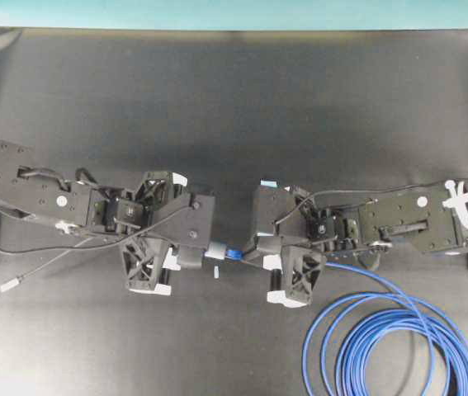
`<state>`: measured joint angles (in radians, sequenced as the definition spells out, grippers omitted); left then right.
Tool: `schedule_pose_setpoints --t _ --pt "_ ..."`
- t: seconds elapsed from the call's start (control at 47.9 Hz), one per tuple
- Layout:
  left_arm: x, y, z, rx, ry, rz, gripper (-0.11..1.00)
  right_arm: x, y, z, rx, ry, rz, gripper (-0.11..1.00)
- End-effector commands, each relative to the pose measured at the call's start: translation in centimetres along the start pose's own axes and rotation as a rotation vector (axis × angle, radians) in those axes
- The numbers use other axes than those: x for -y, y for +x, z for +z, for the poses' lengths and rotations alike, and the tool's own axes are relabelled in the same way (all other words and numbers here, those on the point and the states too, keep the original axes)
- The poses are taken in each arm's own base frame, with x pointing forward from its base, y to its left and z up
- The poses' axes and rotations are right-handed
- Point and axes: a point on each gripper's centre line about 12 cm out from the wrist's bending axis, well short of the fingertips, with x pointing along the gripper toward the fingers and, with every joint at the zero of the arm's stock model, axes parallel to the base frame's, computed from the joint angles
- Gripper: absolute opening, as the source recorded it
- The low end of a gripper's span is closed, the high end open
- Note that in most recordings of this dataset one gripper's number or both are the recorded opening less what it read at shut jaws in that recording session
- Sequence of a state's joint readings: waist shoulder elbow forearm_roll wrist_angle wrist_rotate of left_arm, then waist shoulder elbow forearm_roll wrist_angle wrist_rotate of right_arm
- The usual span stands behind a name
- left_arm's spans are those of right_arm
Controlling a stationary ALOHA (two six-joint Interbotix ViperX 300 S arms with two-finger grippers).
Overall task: Insert the LAN cable into the hub.
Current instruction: 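Push the blue connector into the hub port with the right gripper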
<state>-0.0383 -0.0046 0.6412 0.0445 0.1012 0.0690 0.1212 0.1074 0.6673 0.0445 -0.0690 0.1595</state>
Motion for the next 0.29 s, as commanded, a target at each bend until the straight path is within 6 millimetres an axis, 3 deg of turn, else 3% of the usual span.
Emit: schedule_pose_setpoints --t 0.0,0.167,0.271 --pt "-0.1 -0.7 1.0 0.041 0.001 0.005 0.28 0.0 -0.6 1.7 0.072 0.006 0.007 0.04" --pt "0.0 -0.9 0.2 0.024 0.0 0.003 0.28 0.2 -0.9 1.0 0.065 0.01 0.004 0.23" --pt "-0.1 -1.1 -0.1 0.02 -0.005 0.004 0.28 0.2 -1.4 0.5 0.057 0.019 0.004 0.46"
